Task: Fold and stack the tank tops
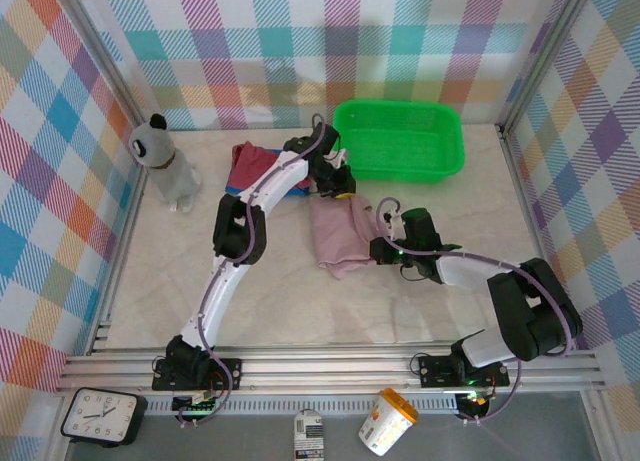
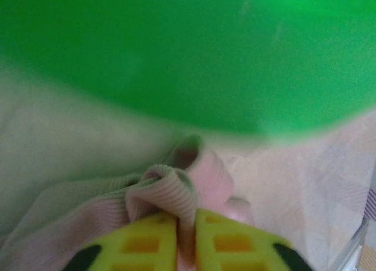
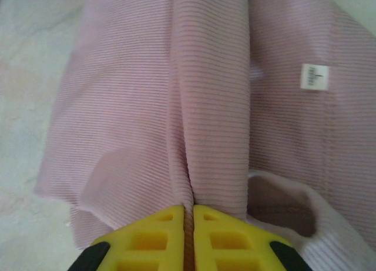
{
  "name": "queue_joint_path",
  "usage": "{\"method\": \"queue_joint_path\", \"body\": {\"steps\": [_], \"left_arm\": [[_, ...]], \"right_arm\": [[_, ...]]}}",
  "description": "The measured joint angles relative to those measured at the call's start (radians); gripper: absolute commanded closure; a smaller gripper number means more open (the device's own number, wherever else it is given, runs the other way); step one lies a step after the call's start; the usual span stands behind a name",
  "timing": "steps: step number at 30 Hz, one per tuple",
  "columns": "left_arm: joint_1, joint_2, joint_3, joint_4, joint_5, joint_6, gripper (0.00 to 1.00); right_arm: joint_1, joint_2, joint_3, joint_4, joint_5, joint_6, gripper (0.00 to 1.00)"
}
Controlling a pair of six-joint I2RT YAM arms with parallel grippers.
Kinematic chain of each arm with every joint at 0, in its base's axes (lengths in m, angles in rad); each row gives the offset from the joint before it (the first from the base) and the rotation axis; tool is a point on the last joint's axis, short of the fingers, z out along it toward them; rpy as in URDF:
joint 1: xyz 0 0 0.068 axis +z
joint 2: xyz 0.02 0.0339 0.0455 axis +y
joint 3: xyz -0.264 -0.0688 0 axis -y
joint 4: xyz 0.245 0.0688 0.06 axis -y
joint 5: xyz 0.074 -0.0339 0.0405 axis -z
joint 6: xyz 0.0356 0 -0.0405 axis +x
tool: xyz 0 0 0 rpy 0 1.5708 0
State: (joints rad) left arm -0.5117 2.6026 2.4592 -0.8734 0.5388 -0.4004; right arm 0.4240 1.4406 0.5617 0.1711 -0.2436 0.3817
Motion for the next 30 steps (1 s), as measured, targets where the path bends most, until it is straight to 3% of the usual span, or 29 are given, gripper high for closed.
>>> {"method": "queue_joint_path", "body": {"steps": [5, 12, 15, 23, 30], "left_arm": [[-0.005, 0.005, 0.015, 0.04, 0.014, 0.0, 0.65], [-0.005, -0.015, 0.027, 0.019, 0.01, 0.055, 0.59], [-0.005, -0.055, 0.019, -0.031, -0.026, 0.1, 0.57], [-0.011, -0.318, -0.245, -0.047, -0.159, 0.19, 0.46], [-0.011, -0.34, -0.446, -0.003, -0.243, 0.208, 0.45]], "right_arm": [[-0.018, 0.0, 0.0, -0.067, 0.059, 0.015, 0.84], [-0.046, -0.016, 0.0, -0.159, 0.116, 0.054, 0.73], [-0.046, -0.071, 0.0, -0.208, 0.156, 0.064, 0.62], [-0.046, -0.17, 0.019, -0.305, 0.232, 0.083, 0.39], [-0.042, -0.051, 0.03, -0.289, 0.201, 0.097, 0.39]]}}
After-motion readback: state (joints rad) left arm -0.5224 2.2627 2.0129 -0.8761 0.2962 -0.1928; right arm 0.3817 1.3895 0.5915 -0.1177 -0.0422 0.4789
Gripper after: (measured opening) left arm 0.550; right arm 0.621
